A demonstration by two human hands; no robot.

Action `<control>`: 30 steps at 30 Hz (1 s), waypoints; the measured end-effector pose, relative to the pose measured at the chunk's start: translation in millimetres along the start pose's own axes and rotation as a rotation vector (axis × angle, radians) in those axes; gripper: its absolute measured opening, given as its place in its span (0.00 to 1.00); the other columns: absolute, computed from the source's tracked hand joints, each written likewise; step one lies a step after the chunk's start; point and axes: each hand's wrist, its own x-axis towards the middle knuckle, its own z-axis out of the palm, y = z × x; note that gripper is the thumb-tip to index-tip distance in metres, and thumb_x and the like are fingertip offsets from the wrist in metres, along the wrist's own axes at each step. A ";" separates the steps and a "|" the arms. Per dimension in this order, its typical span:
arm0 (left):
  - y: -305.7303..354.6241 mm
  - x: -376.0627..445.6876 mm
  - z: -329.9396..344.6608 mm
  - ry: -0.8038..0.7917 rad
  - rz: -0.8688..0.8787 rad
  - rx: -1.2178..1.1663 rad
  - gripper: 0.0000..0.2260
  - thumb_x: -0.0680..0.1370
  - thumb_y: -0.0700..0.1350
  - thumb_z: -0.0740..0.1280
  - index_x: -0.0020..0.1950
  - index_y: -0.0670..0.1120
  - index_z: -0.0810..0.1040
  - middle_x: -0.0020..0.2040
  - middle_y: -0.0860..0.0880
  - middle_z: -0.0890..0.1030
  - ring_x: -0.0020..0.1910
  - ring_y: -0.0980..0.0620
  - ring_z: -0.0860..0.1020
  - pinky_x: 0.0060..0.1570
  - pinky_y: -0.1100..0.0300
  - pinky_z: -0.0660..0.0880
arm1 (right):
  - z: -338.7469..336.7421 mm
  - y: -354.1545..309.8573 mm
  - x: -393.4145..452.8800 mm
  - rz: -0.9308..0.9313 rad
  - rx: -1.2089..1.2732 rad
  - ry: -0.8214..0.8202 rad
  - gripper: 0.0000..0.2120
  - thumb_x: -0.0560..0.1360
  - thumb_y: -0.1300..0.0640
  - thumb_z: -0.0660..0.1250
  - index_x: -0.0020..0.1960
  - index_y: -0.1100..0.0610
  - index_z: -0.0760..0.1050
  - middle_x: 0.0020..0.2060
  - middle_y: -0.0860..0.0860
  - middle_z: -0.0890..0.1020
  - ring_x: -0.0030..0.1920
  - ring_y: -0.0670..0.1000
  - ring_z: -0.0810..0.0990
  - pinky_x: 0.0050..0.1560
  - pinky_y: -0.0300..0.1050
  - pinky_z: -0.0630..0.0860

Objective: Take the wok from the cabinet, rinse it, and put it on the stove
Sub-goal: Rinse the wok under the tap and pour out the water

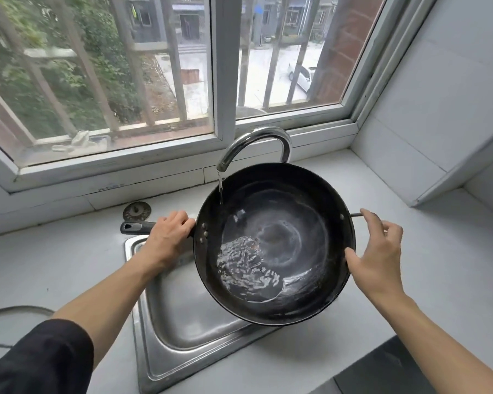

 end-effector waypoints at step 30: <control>39.0 26.6 14.7 0.211 -0.019 -0.118 0.16 0.65 0.28 0.71 0.49 0.42 0.77 0.43 0.44 0.75 0.38 0.42 0.73 0.31 0.53 0.68 | -24.6 6.7 7.2 -0.142 -0.100 0.155 0.34 0.65 0.72 0.72 0.69 0.56 0.69 0.59 0.57 0.64 0.58 0.57 0.69 0.62 0.45 0.69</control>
